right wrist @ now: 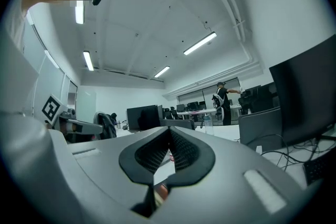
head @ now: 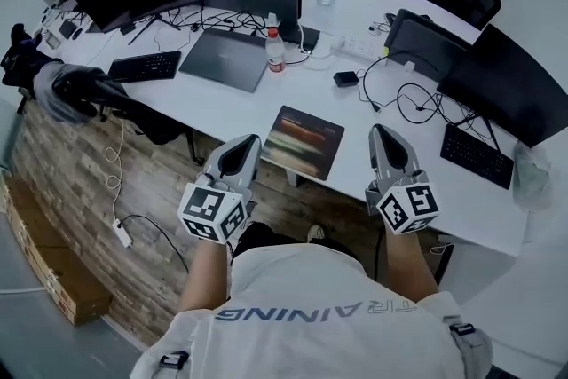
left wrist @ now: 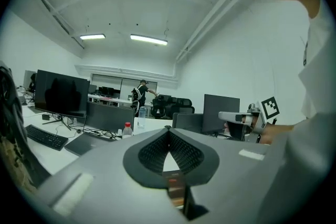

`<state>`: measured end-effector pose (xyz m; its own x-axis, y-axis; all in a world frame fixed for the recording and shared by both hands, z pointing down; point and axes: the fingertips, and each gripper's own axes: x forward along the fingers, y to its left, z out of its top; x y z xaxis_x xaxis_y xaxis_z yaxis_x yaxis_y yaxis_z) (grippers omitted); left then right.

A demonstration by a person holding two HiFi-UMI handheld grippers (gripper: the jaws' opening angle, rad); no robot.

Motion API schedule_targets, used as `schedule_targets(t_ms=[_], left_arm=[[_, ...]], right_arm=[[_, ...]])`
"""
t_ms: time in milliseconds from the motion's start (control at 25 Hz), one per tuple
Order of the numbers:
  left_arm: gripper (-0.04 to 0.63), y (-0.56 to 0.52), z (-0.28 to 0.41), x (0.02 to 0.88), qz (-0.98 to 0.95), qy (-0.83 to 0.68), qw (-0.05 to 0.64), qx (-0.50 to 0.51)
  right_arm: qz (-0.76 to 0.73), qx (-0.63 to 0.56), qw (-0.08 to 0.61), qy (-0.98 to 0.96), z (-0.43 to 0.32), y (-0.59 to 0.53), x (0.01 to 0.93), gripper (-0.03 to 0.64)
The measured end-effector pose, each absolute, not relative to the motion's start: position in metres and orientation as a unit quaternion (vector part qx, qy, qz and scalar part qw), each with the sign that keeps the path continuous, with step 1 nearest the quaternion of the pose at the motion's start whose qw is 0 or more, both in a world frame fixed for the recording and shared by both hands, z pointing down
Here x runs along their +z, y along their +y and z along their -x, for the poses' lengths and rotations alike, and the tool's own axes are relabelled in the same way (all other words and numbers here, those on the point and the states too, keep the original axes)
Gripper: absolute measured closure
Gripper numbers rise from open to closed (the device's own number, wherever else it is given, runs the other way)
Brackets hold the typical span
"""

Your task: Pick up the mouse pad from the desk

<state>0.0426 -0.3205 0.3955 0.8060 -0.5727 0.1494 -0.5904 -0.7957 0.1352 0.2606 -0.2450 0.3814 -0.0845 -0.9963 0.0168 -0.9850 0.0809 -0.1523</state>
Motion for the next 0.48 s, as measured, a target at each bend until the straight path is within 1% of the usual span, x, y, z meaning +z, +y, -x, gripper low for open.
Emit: schedule_targets(t_ms=[200,480], left_arm=[[0.593,-0.363,-0.043,0.414,-0.958,-0.264,0.096,0.063],[0.592,-0.416,-0.031,0.435,-0.969,-0.201,0.115,0.084]], right_arm=[[0.706,-0.092,0.026,0.702,-0.249,-0.275,0.401,0.603],[0.740,-0.097,0.001,0.665,-0.215,-0.301,0.402,0.603]])
